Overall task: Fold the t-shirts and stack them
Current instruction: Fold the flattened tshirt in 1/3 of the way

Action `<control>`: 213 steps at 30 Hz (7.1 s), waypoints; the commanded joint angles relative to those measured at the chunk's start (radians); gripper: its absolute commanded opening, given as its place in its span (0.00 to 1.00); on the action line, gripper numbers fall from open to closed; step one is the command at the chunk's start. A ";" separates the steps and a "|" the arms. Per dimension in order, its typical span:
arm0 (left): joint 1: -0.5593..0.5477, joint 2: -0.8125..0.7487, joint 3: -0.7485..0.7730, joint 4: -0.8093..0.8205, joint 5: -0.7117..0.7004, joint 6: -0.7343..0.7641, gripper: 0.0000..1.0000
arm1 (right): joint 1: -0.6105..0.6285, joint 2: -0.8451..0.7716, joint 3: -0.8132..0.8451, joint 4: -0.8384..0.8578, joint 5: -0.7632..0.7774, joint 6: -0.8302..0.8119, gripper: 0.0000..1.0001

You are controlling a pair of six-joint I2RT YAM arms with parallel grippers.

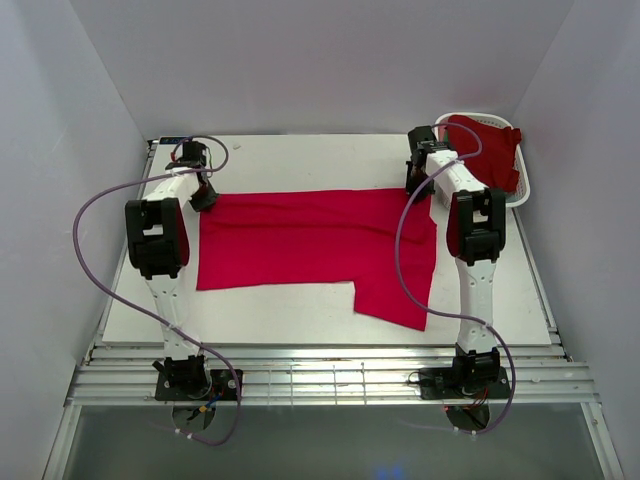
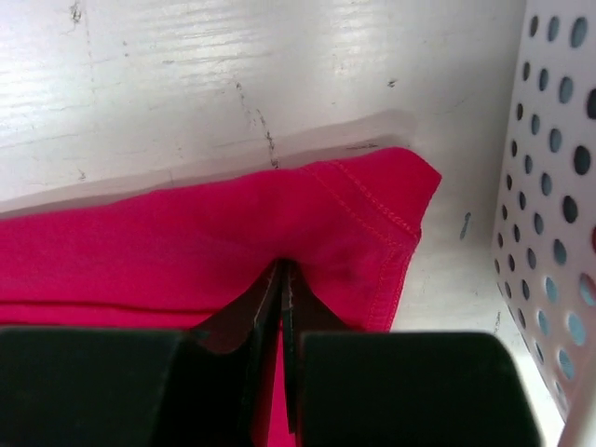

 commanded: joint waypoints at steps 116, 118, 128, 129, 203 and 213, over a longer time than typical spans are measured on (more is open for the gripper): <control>-0.075 -0.078 -0.131 0.130 0.053 -0.025 0.24 | -0.002 -0.539 -0.588 0.022 0.013 -0.120 0.08; -0.077 -0.075 -0.131 0.127 0.050 -0.023 0.24 | -0.002 -0.549 -0.598 0.015 0.035 -0.123 0.08; -0.075 -0.060 -0.133 0.113 0.039 -0.014 0.24 | -0.002 -0.598 -0.617 -0.012 0.059 -0.122 0.08; -0.075 -0.060 -0.134 0.112 0.039 -0.016 0.24 | -0.002 -0.603 -0.618 -0.013 0.061 -0.120 0.08; -0.075 -0.125 -0.189 0.109 0.114 0.023 0.24 | 0.217 -0.726 -0.772 -0.236 -0.076 0.039 0.13; -0.074 -0.171 -0.183 0.064 0.068 0.032 0.24 | 0.281 -0.770 -0.819 -0.352 0.007 0.139 0.14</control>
